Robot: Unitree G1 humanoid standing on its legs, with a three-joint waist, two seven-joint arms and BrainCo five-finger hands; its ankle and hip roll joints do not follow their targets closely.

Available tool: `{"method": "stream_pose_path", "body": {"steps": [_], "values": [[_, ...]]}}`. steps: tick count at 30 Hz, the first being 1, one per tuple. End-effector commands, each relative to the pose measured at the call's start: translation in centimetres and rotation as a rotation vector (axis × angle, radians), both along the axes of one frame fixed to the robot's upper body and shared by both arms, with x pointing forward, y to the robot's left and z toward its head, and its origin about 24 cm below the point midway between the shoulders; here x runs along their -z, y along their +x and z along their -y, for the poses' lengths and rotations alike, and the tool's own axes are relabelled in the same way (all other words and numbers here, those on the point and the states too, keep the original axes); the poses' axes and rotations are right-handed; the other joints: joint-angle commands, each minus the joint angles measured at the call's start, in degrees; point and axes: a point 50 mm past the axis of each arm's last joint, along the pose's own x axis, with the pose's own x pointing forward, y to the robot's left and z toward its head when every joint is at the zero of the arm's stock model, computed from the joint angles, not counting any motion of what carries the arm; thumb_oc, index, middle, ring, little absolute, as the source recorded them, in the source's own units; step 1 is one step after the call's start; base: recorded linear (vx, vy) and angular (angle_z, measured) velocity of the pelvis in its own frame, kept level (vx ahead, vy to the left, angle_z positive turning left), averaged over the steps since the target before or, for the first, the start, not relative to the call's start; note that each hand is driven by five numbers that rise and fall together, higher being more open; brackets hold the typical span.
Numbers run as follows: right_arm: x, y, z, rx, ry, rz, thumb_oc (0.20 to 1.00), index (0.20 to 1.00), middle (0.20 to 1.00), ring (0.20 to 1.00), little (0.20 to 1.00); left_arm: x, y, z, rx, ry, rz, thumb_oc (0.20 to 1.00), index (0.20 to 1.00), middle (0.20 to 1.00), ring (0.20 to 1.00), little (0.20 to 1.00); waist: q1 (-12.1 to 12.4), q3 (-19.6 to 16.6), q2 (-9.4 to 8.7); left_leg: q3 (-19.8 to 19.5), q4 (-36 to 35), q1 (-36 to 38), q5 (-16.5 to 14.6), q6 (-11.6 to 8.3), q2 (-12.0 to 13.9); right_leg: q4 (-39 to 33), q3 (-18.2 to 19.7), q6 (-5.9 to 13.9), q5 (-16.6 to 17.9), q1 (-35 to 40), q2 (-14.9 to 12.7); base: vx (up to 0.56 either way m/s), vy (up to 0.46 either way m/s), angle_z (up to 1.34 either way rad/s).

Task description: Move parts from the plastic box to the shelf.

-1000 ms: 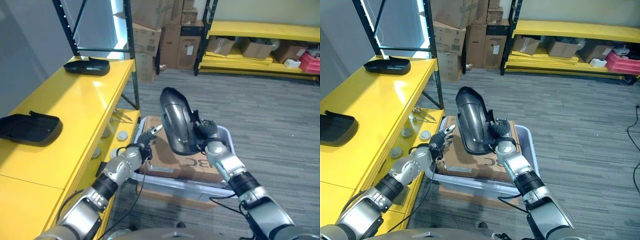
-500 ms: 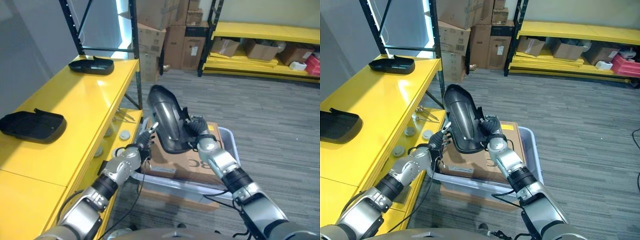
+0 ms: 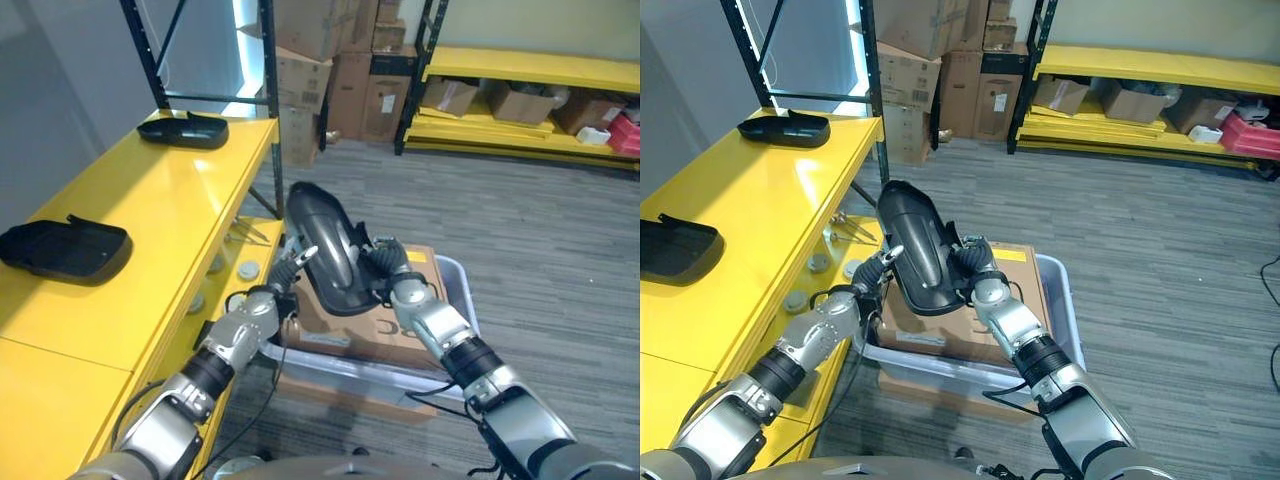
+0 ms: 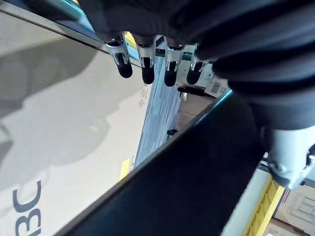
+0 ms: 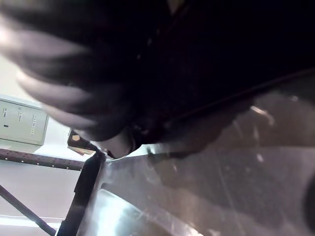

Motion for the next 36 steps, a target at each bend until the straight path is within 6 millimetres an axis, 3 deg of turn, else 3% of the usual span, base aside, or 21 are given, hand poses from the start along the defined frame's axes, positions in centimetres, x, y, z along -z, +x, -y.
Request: {"method": "stream_pose_path", "body": {"steps": [1,2,3,4,5,17,26,27,28,36], "values": [[-6.0,2.0,-2.0,-0.069,0.071,0.229,0.200,0.200,0.200,0.200,0.200,-2.1,1.5,2.0,0.020,-0.018,0.100,1.000,1.000,1.000,1.000,1.000,1.49,-1.76,0.27,-1.52,4.52,-0.69,-5.45,-0.94,1.76,1.17,-2.65,4.17,-1.81,-0.59,-1.51,0.00,0.000,0.00],[-6.1,2.0,-2.0,-0.070,0.071,0.229,0.200,0.200,0.200,0.200,0.200,-2.1,1.5,2.0,0.019,-0.017,0.100,1.000,1.000,1.000,1.000,1.000,1.50,-1.74,0.24,-1.52,4.48,-0.68,-5.47,-0.95,1.75,1.11,-2.68,4.18,-1.81,-0.55,-1.51,0.00,0.000,0.00],[-6.1,2.0,-2.0,-0.071,0.070,0.232,0.200,0.200,0.200,0.200,0.200,-2.0,1.5,2.1,0.019,-0.012,0.096,0.539,0.539,0.539,0.539,0.539,1.52,-1.66,0.25,-1.59,4.45,-0.66,-5.46,-0.92,1.73,1.11,-2.66,4.14,-1.80,-0.53,-1.49,0.00,0.000,0.00],[-6.1,2.1,-2.0,-0.070,0.072,0.232,0.200,0.200,0.200,0.200,0.200,-1.9,1.4,2.1,0.013,-0.007,0.094,0.253,0.253,0.253,0.253,0.253,1.56,-1.60,0.22,-1.60,4.49,-0.65,-5.46,-0.91,1.75,1.14,-2.69,4.13,-1.80,-0.51,-1.51,0.00,0.000,0.00],[-6.1,2.0,-2.1,-0.069,0.075,0.231,0.200,0.200,0.200,0.200,0.200,-1.8,1.4,2.0,0.007,-0.002,0.093,0.200,0.200,0.200,0.200,0.200,1.58,-1.58,0.20,-1.60,4.48,-0.63,-5.48,-0.91,1.77,1.16,-2.73,4.13,-1.82,-0.50,-1.51,0.00,0.000,0.00],[-6.5,1.5,-3.8,-0.088,0.310,0.220,0.200,0.200,0.200,0.200,0.200,-2.0,1.5,2.3,-0.032,0.025,0.117,0.200,0.200,0.200,0.200,0.200,1.45,-1.04,0.16,-1.92,4.08,-0.21,-5.30,-1.02,1.69,1.10,-2.68,4.05,-1.80,-0.22,-1.38,0.00,0.000,0.00],[-5.7,1.0,-4.8,-0.110,0.490,0.160,0.200,0.200,0.200,0.200,0.200,-2.9,1.8,2.4,-0.075,0.025,0.204,0.200,0.200,0.200,0.200,0.200,1.30,-1.14,0.00,-1.91,3.72,-0.08,-5.10,-0.93,1.64,0.88,-2.93,4.00,-1.85,-0.05,-1.39,0.00,0.000,0.00],[-5.7,1.0,-4.9,-0.102,0.503,0.157,0.934,0.934,0.934,0.934,0.934,-3.1,1.9,2.4,-0.083,0.033,0.222,0.200,0.200,0.200,0.200,0.200,1.27,-1.14,-0.07,-1.90,3.70,-0.05,-5.07,-0.92,1.66,0.90,-2.87,3.95,-1.89,-0.03,-1.34,0.00,0.000,0.00],[-5.7,1.0,-4.9,-0.091,0.518,0.158,1.000,1.000,1.000,1.000,1.000,-3.1,2.0,2.3,-0.088,0.036,0.233,0.200,0.200,0.200,0.200,0.200,1.25,-1.16,-0.10,-1.93,3.74,-0.07,-5.02,-0.93,1.66,0.98,-2.82,3.90,-1.92,-0.05,-1.30,0.00,0.000,0.00],[-7.0,0.8,-4.6,-0.027,0.601,0.230,1.000,1.000,1.000,1.000,1.000,-3.5,2.0,1.9,-0.131,0.034,0.251,0.200,0.200,0.200,0.200,0.200,0.97,-0.95,0.13,-1.92,3.66,-0.01,-5.00,-1.05,1.75,1.04,-2.45,3.85,-2.00,-0.16,-1.19,0.00,0.000,0.00]]}}
